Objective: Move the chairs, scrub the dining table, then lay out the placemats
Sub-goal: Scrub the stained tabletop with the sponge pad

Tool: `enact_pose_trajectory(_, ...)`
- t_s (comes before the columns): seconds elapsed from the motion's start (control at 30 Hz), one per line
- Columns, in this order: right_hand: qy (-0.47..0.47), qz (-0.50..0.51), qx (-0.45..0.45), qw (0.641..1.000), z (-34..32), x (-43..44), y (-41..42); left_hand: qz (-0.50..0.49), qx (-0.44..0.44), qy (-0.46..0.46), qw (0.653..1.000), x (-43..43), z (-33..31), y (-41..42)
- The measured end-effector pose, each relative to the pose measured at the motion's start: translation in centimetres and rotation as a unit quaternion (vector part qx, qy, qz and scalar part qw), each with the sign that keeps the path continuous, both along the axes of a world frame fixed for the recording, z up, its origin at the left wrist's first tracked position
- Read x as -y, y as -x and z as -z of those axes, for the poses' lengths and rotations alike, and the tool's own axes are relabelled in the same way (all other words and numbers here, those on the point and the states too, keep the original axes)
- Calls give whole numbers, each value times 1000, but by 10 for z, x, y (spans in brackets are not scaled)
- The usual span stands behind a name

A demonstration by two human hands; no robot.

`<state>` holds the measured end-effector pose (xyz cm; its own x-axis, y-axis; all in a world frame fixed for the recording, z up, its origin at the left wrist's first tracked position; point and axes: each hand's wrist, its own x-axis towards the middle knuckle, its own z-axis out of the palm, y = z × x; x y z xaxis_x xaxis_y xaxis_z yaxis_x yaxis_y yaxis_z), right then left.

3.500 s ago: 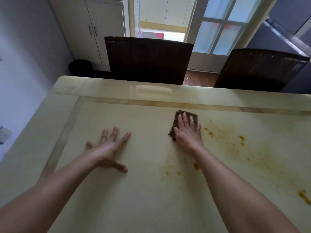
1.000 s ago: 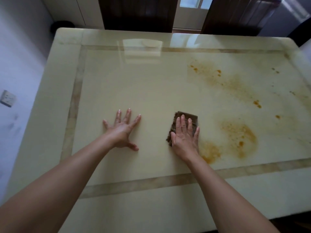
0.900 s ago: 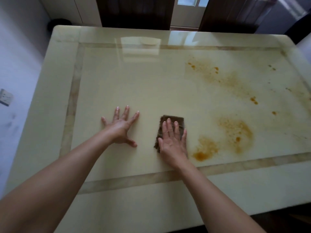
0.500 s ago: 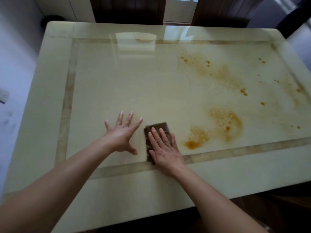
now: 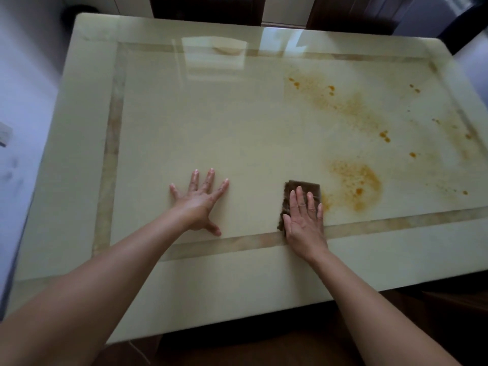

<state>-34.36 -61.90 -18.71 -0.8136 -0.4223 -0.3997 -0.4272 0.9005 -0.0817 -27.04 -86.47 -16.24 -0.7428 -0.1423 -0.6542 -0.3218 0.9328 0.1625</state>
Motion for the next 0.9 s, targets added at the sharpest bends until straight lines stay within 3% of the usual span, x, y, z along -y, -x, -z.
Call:
enact_pose_trajectory(0.1,11,2,38,999,-4,9,-22,-1,-1,-4,1000,0,-2,-1)
enact_pose_trajectory(0.3,19,-92,106,990,-18,28,-91,-5,-2,-2,1000,0,-5,-2)
enact_pose_trajectory(0.6,-56,-297,99,948,-41,6,-129,35,-39,10,999,-42,-21,-11)
enact_pose_trajectory(0.73,-111,-278,115,947,-45,-25,-113,36,-32,-5,999,-66,-21,-8)
enact_pose_trajectory(0.9,-176,-168,122,962,-51,-75,-69,17,-4,-10,1000,-100,-19,-4)
